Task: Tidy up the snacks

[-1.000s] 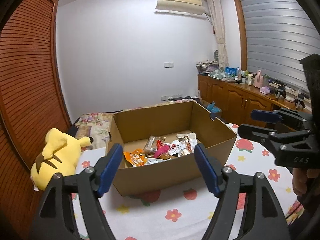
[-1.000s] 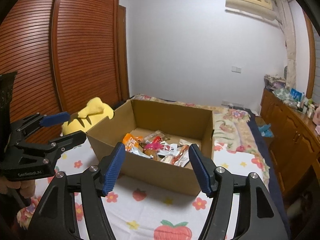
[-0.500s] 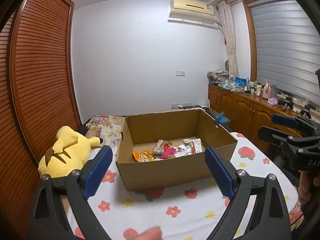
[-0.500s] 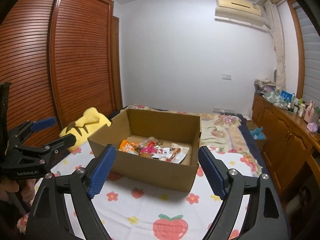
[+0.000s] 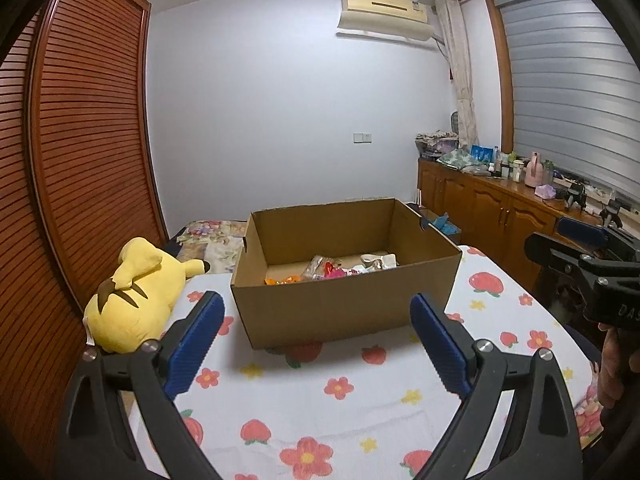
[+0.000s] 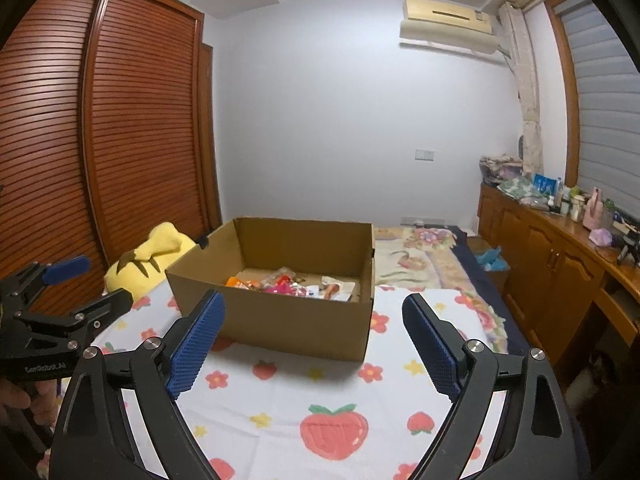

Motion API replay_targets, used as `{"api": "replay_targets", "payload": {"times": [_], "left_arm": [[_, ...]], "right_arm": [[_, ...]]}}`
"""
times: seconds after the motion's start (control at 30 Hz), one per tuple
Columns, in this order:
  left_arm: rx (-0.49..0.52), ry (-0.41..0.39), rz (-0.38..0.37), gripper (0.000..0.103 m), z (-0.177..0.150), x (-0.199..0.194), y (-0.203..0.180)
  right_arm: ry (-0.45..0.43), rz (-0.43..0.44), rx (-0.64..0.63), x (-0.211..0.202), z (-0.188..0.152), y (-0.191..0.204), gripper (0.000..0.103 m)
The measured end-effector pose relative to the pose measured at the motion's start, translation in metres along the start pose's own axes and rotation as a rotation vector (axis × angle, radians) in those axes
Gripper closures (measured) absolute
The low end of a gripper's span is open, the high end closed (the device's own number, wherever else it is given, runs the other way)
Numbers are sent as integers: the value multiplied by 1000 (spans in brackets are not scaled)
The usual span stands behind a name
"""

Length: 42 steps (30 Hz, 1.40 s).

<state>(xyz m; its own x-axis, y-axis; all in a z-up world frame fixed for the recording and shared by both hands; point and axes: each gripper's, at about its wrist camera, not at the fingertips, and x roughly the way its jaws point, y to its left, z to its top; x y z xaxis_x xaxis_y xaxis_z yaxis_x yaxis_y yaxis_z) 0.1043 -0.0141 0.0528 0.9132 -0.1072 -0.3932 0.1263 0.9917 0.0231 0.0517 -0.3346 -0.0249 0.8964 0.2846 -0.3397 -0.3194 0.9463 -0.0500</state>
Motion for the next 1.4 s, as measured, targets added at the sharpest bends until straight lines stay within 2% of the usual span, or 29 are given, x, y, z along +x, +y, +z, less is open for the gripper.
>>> {"api": "replay_targets", "payload": {"times": [0.53, 1.4], "left_arm": [[-17, -6, 3, 8, -14, -14, 2], [-21, -2, 1, 8, -16, -14, 1]], "right_arm": [[28, -14, 31, -8, -24, -5, 11], [28, -16, 36, -10, -24, -7, 11]]}}
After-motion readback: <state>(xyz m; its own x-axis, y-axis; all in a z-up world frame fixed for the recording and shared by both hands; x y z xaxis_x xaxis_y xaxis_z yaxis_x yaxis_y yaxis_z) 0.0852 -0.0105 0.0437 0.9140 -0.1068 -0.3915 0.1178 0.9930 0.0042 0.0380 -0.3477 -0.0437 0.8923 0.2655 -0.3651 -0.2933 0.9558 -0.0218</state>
